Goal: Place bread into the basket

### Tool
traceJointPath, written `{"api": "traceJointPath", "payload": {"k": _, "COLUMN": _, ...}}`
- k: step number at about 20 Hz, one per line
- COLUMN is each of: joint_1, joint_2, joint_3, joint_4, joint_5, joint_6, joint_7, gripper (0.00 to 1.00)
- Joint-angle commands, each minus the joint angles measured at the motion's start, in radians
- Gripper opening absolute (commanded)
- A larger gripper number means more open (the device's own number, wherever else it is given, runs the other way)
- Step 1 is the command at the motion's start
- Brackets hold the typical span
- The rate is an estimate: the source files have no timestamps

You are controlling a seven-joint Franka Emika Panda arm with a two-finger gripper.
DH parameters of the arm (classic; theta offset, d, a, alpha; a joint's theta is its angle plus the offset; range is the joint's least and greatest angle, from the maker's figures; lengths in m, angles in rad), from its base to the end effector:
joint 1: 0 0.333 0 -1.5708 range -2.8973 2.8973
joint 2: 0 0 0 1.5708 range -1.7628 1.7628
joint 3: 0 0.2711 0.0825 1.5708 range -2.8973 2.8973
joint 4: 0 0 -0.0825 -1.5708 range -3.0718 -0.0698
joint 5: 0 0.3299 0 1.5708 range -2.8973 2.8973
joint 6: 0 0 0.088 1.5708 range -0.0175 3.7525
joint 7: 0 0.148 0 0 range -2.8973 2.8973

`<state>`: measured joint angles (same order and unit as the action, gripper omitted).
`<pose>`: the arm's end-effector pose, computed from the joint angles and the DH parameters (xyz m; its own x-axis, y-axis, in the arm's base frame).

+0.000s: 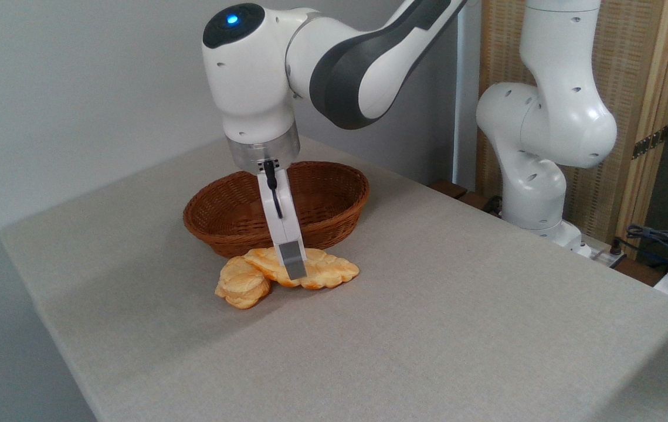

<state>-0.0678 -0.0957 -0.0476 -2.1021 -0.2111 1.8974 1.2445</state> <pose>0.4568 -0.0767 0.3917 0.2947 -0.9454 0.1388 -0.9478 -0.2707 0.1684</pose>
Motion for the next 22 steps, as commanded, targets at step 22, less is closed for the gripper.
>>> {"api": "traceJointPath", "payload": {"k": 22, "joint_1": -0.004, "joint_2": 0.039, "joint_3": 0.0, "joint_4": -0.004, "joint_5": -0.076, "joint_6": 0.072, "joint_7": 0.006, "gripper": 1.0}}
